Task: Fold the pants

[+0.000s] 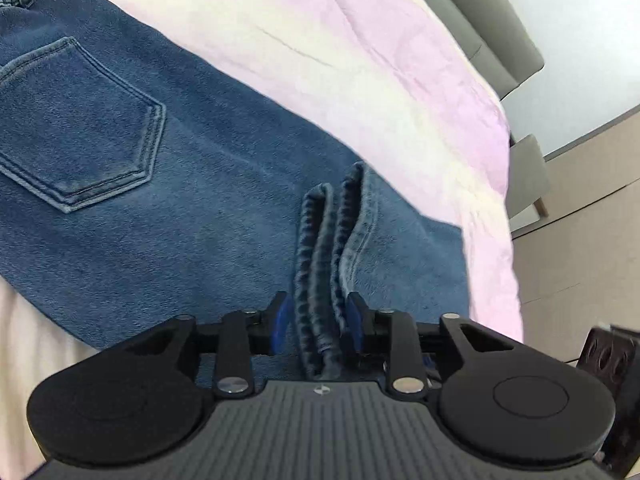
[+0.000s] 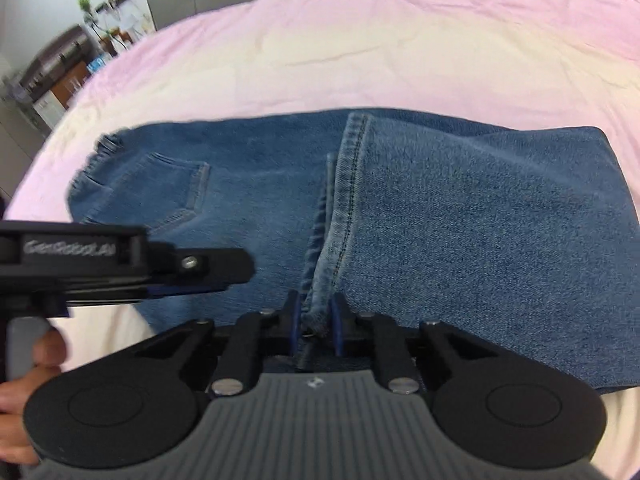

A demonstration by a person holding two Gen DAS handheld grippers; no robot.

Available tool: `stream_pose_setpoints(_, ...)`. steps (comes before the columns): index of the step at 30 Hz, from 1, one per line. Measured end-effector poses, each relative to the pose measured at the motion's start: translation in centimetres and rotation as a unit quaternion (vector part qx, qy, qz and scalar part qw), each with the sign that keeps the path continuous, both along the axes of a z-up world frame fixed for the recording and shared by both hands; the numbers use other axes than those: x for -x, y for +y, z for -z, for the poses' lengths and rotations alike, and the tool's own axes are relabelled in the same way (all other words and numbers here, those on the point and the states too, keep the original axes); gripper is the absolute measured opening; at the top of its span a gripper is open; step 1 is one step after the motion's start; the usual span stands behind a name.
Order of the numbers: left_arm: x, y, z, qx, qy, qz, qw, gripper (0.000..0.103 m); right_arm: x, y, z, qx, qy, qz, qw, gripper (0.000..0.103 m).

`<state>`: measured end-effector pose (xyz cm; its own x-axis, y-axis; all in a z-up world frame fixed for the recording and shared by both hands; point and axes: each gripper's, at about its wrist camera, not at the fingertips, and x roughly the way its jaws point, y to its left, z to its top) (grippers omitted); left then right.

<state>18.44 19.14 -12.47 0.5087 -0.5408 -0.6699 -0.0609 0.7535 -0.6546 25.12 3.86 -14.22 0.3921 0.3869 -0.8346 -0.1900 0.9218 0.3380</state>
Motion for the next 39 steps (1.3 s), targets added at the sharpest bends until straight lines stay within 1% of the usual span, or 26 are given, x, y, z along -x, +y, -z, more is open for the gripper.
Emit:
stream_pose_setpoints(2,-0.3,-0.4,-0.2,0.008,-0.004,-0.003,1.0,0.046,0.7,-0.8,-1.2,-0.025,0.003,-0.009,1.0,0.011)
stream_pose_setpoints(3,-0.5,-0.7,-0.2,0.007,-0.005,-0.003,1.0,0.05,1.1,-0.8,-1.5,-0.026,0.0,-0.017,1.0,0.011)
stream_pose_setpoints(4,-0.7,-1.0,-0.1,0.003,-0.004,-0.003,1.0,0.053,1.4,-0.6,-1.6,-0.025,-0.003,-0.025,0.999,0.011)
stream_pose_setpoints(6,-1.5,-1.9,0.5,-0.006,0.001,-0.001,1.0,0.062,1.5,-0.5,-0.7,-0.024,0.005,-0.031,0.999,0.011)
stream_pose_setpoints(9,-2.8,-3.3,2.0,-0.028,0.013,0.01,0.9995,0.063,1.2,-0.5,1.6,-0.032,0.027,-0.025,0.999,0.011)
stream_pose_setpoints(11,-3.5,-4.0,3.4,-0.047,0.02,0.009,0.9986,0.062,1.2,-0.6,2.5,-0.035,0.029,-0.026,0.999,0.011)
stream_pose_setpoints(13,-3.7,-4.7,4.2,-0.055,0.014,0.016,0.9983,0.062,1.3,-0.7,2.7,-0.038,0.026,-0.031,0.998,0.012)
stream_pose_setpoints(14,-3.8,-5.3,4.2,-0.067,0.005,0.023,0.9975,0.061,1.2,-0.6,2.9,-0.039,0.025,-0.034,0.998,0.012)
stream_pose_setpoints(16,-3.7,-6.4,4.1,-0.089,-0.017,0.044,0.9949,0.053,1.2,-0.6,3.0,-0.039,0.023,-0.043,0.998,0.012)
stream_pose_setpoints(17,-3.7,-7.0,4.1,-0.107,-0.027,0.051,0.9927,0.044,1.2,-0.5,3.1,-0.04,0.021,-0.046,0.998,0.013)
stream_pose_setpoints(18,-3.6,-7.4,4.1,-0.123,-0.035,0.055,0.9902,0.037,1.2,-0.5,3.0,-0.042,0.018,-0.049,0.998,0.018)
stream_pose_setpoints(20,-3.3,-7.7,3.9,-0.14,-0.051,0.054,0.9873,0.026,1.5,-0.3,2.6,-0.042,0.009,-0.053,0.998,0.021)
stream_pose_setpoints(21,-3.0,-7.8,3.7,-0.142,-0.06,0.053,0.9865,0.022,1.7,-0.5,2.3,-0.043,0.005,-0.056,0.997,0.032)
stream_pose_setpoints(23,-2.3,-8.0,2.7,-0.15,-0.092,0.048,0.9832,0.018,2.5,-1.1,1.4,-0.033,-0.011,-0.057,0.998,0.047)
stream_pose_setpoints(25,-1.5,-8.2,1.2,-0.154,-0.132,0.046,0.9781,0.015,3.5,-2.3,0.3,-0.011,-0.031,-0.058,0.998,0.049)
stream_pose_setpoints(26,-1.2,-8.2,0.1,-0.15,-0.153,0.045,0.9758,0.014,4.0,-3.2,-0.3,0.0,-0.041,-0.052,0.998,0.049)
stream_pose_setpoints(28,-1.0,-8.2,-1.6,-0.145,-0.178,0.041,0.9724,0.013,4.7,-5.4,-1.4,0.017,-0.06,-0.037,0.997,0.049)
stream_pose_setpoints(29,-1.0,-8.1,-2.2,-0.148,-0.187,0.041,0.9703,0.013,4.9,-6.7,-1.9,0.032,-0.069,-0.024,0.997,0.049)
stream_pose_setpoints(30,-1.3,-8.0,-2.4,-0.155,-0.186,0.041,0.9694,0.013,5.0,-7.8,-2.3,0.047,-0.075,-0.013,0.996,0.048)
stream_pose_setpoints(32,-1.9,-7.4,-1.5,-0.168,-0.164,0.037,0.9714,0.013,4.6,-10.1,-2.9,0.08,-0.081,0.002,0.993,0.046)
stream_pose_setpoints(35,-3.3,-6.9,1.8,-0.181,-0.099,0.033,0.9779,0.013,3.1,-12.7,-2.4,0.122,-0.078,0.019,0.989,0.03)
stream_pose_setpoints(36,-3.5,-6.8,2.6,-0.18,-0.089,0.033,0.9791,0.013,2.6,-13.3,-2.1,0.128,-0.077,0.023,0.989,0.025)
stream_pose_setpoints(37,-3.5,-6.8,2.9,-0.181,-0.088,0.034,0.9789,0.013,2.0,-13.8,-1.7,0.134,-0.076,0.025,0.988,0.024)
stream_pose_setpoints(39,-3.9,-7.2,2.8,-0.188,-0.085,0.039,0.9777,0.014,0.7,-14.3,-0.9,0.145,-0.081,0.02,0.986,0.018)
